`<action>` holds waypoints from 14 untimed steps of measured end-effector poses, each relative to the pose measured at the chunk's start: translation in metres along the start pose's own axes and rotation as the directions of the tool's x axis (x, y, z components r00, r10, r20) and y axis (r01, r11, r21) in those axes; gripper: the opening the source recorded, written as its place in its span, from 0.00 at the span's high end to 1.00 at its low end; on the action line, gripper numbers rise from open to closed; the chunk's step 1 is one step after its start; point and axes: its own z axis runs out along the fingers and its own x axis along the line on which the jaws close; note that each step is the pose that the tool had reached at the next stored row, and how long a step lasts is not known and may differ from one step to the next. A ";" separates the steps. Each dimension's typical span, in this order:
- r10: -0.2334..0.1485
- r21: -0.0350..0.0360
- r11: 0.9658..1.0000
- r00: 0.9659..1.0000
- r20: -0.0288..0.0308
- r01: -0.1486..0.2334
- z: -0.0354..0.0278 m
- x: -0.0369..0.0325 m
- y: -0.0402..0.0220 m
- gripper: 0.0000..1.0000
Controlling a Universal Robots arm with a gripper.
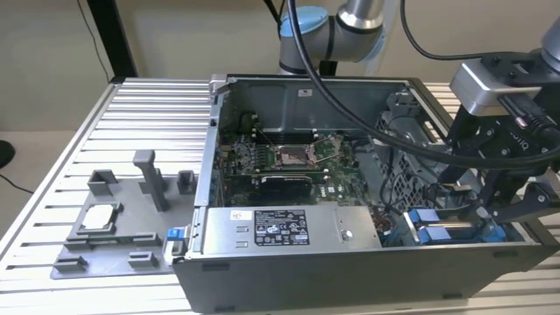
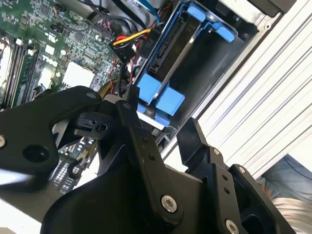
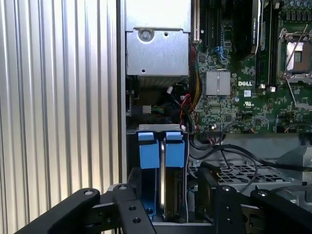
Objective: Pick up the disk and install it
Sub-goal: 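Insert the disk into the insertion slot, then insert the first disk wire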
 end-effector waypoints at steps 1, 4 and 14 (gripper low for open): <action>0.000 0.000 1.000 1.000 0.000 0.000 0.0000 0.0000 0.0000 0.00; 0.000 0.000 1.000 1.000 0.000 0.000 0.0000 0.0000 0.0000 0.00; 0.000 0.000 1.000 1.000 0.000 0.000 0.0003 -0.0009 -0.0040 0.00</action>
